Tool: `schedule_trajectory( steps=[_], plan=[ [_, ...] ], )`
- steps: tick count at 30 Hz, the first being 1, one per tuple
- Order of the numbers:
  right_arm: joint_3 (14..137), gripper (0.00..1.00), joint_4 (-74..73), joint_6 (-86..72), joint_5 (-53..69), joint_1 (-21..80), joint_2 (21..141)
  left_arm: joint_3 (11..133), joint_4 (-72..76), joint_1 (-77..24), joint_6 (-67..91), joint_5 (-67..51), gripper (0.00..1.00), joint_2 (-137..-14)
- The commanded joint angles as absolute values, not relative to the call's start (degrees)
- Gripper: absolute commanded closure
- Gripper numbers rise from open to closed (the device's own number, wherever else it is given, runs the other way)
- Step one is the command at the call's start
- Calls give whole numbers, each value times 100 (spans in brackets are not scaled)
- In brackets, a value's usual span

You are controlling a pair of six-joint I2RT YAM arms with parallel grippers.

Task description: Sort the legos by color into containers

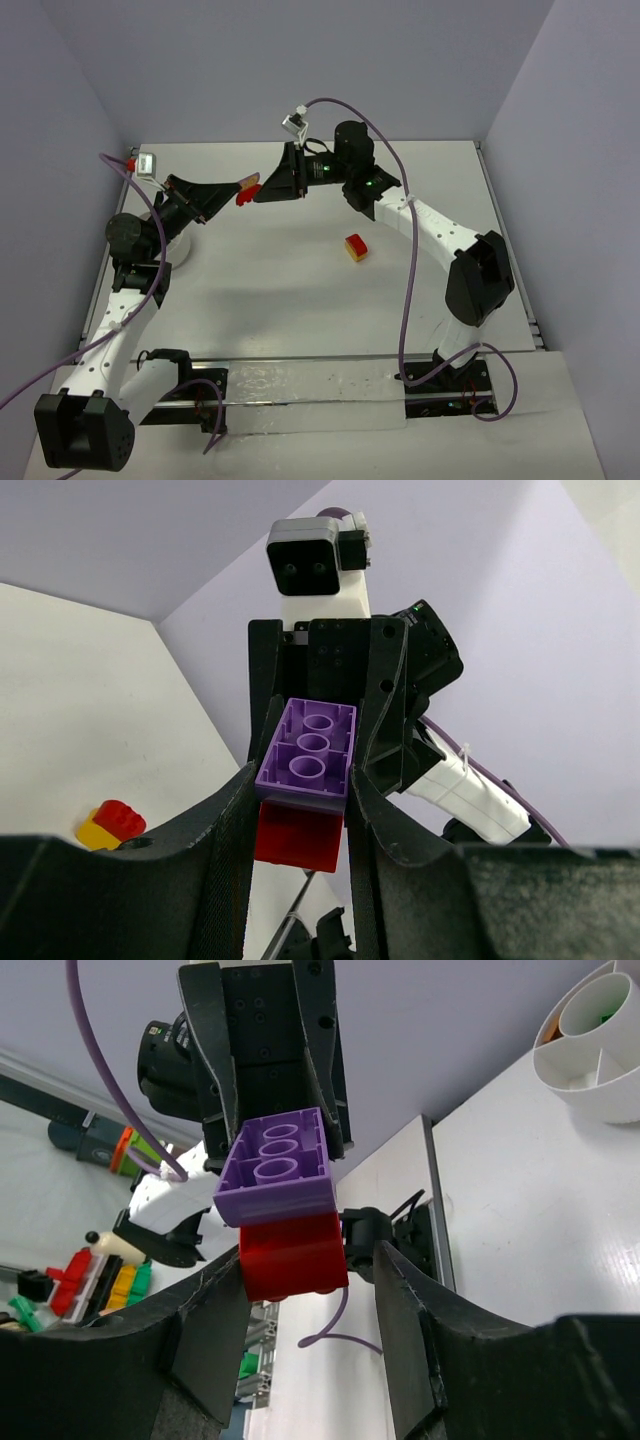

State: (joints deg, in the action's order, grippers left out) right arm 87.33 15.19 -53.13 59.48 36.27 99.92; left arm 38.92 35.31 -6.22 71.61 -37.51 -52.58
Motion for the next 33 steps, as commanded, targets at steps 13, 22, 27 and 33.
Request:
schedule_trajectory(
  steps=[13, 22, 27, 33],
  plan=[
    [9076, 49, 1900, -5324, 6061, 3718, 10002, 3864, 3683, -624, 7212, -3709, 100, -5229],
    [9137, 100, 1005, -4387, 6037, 3744, 9910, 3990, 3347, -615, 6732, -3981, 74, -5245],
    [9427, 100, -865, -2500, 5842, 3769, 9715, 4715, 1611, -615, 4929, -4889, 26, -5283],
    [9457, 100, -2383, -963, 5741, 3889, 9503, 5130, 195, -623, 3024, -6084, 17, -5190]
  ],
)
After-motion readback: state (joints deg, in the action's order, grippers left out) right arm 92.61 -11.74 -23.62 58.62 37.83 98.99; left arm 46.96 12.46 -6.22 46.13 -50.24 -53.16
